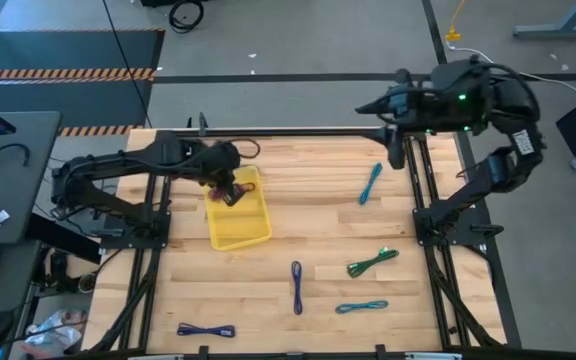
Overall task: Pick and place USB-C Cables
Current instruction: Put the pink charger cable into the yellow bin
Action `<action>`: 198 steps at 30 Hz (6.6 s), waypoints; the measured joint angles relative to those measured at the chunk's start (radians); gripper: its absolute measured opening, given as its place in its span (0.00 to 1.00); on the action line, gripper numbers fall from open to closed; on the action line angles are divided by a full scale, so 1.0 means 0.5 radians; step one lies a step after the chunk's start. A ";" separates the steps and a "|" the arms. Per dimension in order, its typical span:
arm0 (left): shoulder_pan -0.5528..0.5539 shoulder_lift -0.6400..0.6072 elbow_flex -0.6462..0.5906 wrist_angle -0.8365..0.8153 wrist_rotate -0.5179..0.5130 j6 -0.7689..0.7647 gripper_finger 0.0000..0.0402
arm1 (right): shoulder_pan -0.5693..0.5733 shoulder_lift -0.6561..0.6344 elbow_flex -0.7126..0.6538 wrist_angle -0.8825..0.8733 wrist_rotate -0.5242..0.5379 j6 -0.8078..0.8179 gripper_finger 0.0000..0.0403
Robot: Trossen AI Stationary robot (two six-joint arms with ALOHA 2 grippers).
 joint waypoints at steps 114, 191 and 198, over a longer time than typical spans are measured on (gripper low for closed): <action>0.240 1.013 -0.001 -0.081 0.351 1.359 0.05 | 0.000 0.040 -0.002 -0.081 -0.009 0.157 0.54; 0.524 0.800 -0.112 -0.130 0.619 1.577 0.05 | 0.000 0.040 -0.002 0.016 -0.023 0.260 0.54; 0.497 0.802 -0.134 0.047 0.685 1.590 0.05 | 0.000 0.040 -0.002 0.016 -0.023 0.255 0.54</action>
